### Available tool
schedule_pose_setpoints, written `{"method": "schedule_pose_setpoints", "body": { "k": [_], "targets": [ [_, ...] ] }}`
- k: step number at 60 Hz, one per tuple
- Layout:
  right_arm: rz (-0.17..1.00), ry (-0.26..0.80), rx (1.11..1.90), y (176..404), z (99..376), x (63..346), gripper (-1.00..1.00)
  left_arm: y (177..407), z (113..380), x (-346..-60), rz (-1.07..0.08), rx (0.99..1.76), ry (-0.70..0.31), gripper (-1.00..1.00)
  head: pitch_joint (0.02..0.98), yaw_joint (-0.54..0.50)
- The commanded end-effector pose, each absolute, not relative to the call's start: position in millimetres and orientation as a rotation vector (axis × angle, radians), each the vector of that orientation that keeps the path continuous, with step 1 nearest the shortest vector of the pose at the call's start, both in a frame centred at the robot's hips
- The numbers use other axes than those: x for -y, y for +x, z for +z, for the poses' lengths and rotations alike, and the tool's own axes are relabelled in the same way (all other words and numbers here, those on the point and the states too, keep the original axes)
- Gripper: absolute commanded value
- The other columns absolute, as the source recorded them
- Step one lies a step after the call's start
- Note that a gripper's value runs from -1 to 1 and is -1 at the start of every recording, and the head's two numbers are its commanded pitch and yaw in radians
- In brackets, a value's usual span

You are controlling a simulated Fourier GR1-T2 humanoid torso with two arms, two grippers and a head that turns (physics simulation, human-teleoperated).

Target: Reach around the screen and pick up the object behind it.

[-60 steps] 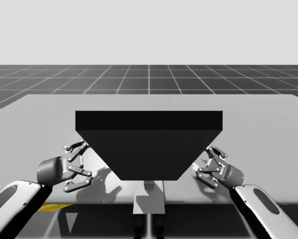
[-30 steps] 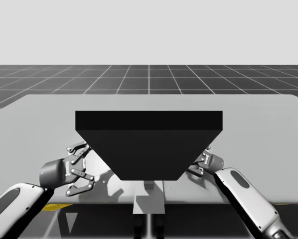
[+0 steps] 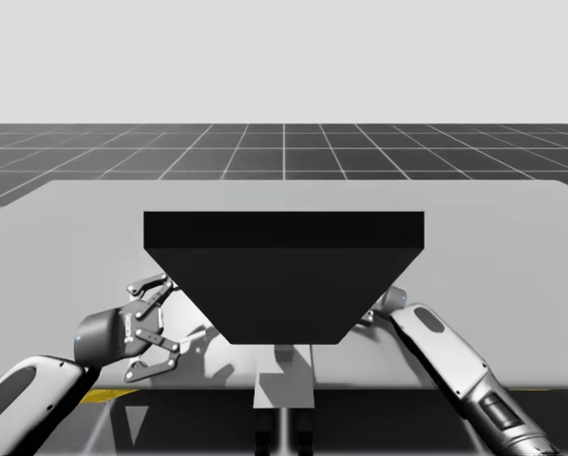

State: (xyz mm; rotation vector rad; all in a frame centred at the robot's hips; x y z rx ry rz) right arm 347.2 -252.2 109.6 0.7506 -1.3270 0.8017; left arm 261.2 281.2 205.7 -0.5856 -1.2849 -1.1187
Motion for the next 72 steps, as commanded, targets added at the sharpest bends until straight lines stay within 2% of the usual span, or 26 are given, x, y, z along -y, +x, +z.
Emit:
{"method": "schedule_pose_setpoints", "body": {
  "k": [1, 9, 12, 13, 14, 15, 17, 18, 27, 38, 56, 66, 72],
  "targets": [
    [0.836, 0.757, 1.31, 357, 104, 248, -1.0, 259, 206, -280, -1.134, 1.283, -0.573, -1.0, 0.227, -0.12],
    [0.87, 0.755, 1.29, 362, 101, 246, -1.0, 258, 205, -279, -1.141, 1.281, -0.567, -1.0, 0.226, -0.12],
    [0.869, 0.741, 1.31, 362, 99, 246, -0.81, 258, 205, -279, -1.143, 1.28, -0.566, -1.0, 0.226, -0.12],
    [0.863, 0.732, 1.322, 362, 99, 246, -0.69, 258, 204, -279, -1.143, 1.28, -0.565, -1.0, 0.226, -0.12],
    [0.853, 0.733, 1.32, 362, 99, 246, 0.49, 258, 204, -279, -1.144, 1.279, -0.562, -1.0, 0.225, -0.12],
    [0.853, 0.734, 1.32, 362, 99, 246, 0.71, 258, 204, -279, -1.145, 1.28, -0.562, -1.0, 0.225, -0.12],
    [0.853, 0.736, 1.321, 361, 98, 246, 0.95, 258, 204, -279, -1.145, 1.28, -0.561, -1.0, 0.225, -0.12],
    [0.85, 0.74, 1.32, 360, 98, 247, 1.0, 258, 204, -279, -1.145, 1.28, -0.56, -1.0, 0.225, -0.12],
    [0.854, 0.726, 1.322, 354, 100, 254, 1.0, 258, 204, -279, -1.149, 1.281, -0.55, -1.0, 0.223, -0.12],
    [0.84, 0.68, 1.37, 346, 114, 273, 1.0, 258, 206, -279, -1.148, 1.284, -0.546, -1.0, 0.216, -0.11],
    [0.748, 0.551, 1.457, 337, 139, 338, 1.0, 259, 208, -279, -1.146, 1.29, -0.547, -1.0, 0.206, -0.09],
    [0.685, 0.461, 1.554, 334, 161, 370, 1.0, 259, 209, -279, -1.147, 1.291, -0.546, -1.0, 0.203, -0.09],
    [0.638, 0.401, 1.638, 331, 188, 388, 1.0, 259, 210, -278, -1.15, 1.291, -0.545, -1.0, 0.202, -0.09]
  ]
}}
